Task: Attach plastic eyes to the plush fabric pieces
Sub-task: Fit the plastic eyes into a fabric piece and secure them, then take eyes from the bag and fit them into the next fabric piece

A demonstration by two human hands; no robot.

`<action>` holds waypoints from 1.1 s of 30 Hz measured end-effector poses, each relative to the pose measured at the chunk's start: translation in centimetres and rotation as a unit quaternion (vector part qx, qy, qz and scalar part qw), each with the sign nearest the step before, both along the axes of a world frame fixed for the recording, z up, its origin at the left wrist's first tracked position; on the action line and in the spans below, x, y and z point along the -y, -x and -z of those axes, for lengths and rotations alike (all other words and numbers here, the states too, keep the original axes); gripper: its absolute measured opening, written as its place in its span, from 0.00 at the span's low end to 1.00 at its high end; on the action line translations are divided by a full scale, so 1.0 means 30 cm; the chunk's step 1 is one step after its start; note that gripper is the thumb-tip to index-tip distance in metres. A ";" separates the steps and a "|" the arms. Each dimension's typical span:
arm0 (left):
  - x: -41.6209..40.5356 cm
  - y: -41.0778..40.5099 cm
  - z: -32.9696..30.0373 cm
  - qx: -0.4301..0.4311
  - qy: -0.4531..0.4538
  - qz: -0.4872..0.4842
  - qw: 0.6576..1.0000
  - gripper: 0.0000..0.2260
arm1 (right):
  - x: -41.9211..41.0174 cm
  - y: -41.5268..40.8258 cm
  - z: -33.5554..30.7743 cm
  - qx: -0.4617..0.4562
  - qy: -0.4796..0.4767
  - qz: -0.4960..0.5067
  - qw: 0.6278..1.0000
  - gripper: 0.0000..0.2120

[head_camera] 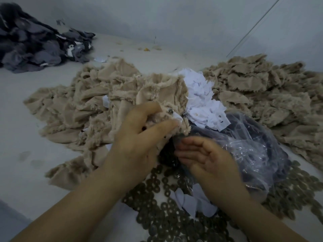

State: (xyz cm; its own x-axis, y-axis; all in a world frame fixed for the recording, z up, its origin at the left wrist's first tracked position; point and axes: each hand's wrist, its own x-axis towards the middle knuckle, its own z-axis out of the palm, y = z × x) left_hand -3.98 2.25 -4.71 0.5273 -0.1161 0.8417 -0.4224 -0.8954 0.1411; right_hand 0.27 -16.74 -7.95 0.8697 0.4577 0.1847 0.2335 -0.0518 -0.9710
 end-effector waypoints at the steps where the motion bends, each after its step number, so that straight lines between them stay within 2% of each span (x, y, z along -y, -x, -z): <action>1: -0.014 -0.020 -0.018 0.011 -0.017 -0.011 1.000 0.16 | -0.001 0.002 0.004 0.030 0.025 0.002 0.999 0.27; 3: -0.035 -0.074 -0.040 0.010 -0.039 -0.021 0.999 0.14 | 0.001 0.002 0.008 0.080 0.060 0.001 0.995 0.26; 5: -0.037 -0.137 -0.050 -0.036 -0.025 -0.022 0.999 0.10 | 0.001 0.001 0.007 0.116 0.082 0.001 0.990 0.25; 6: -0.035 -0.167 -0.049 -0.065 -0.038 -0.021 0.997 0.10 | 0.002 -0.001 0.006 0.132 0.090 0.003 0.987 0.25; 9: -0.045 -0.245 0.002 -0.170 -0.185 -0.068 0.966 0.19 | 0.008 -0.011 0.005 0.162 0.103 0.005 0.981 0.20; 11: -0.079 -0.277 0.008 -0.272 -0.177 -0.106 0.940 0.26 | 0.015 -0.021 0.005 0.175 0.105 0.001 0.979 0.18; 14: -0.149 -0.327 0.008 -0.346 -0.187 -0.140 0.908 0.28 | 0.026 -0.037 -0.001 0.203 0.117 0.008 0.972 0.18; 16: -0.157 -0.350 -0.006 -0.357 -0.222 -0.165 0.892 0.26 | 0.036 -0.047 0.000 0.236 0.137 0.019 0.962 0.17; 19: -0.107 -0.346 -0.002 -0.349 -0.240 -0.151 0.894 0.25 | 0.051 -0.057 -0.009 0.279 0.167 0.035 0.945 0.16; 22: -0.043 -0.327 -0.009 -0.303 -0.193 -0.110 0.927 0.24 | 0.070 -0.075 -0.038 0.311 0.176 0.071 0.931 0.14; 25: 0.002 -0.322 -0.021 -0.195 -0.171 -0.070 0.963 0.20 | 0.101 -0.099 -0.074 0.324 0.193 0.093 0.921 0.10; 27: 0.025 -0.328 -0.027 -0.150 -0.164 -0.045 0.974 0.16 | 0.129 -0.119 -0.097 0.318 0.215 0.098 0.918 0.09; 29: 0.045 -0.349 -0.036 -0.239 -0.161 -0.028 0.957 0.12 | 0.165 -0.145 -0.110 0.313 0.250 0.110 0.910 0.08; 31: 0.059 -0.375 -0.019 -0.350 -0.205 -0.061 0.912 0.09 | 0.203 -0.171 -0.119 0.307 0.282 0.130 0.899 0.09; 33: 0.078 -0.391 -0.009 -0.351 -0.232 -0.067 0.905 0.09 | 0.236 -0.201 -0.129 0.297 0.300 0.146 0.895 0.09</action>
State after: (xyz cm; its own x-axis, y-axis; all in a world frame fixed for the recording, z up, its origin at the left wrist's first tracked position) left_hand 7.74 -0.09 -4.43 0.9486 -0.2664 0.1708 -0.2575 -0.9635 -0.0726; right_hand 6.29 -23.83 -4.08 0.7981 0.3983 0.4520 0.5906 -0.6653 -0.4566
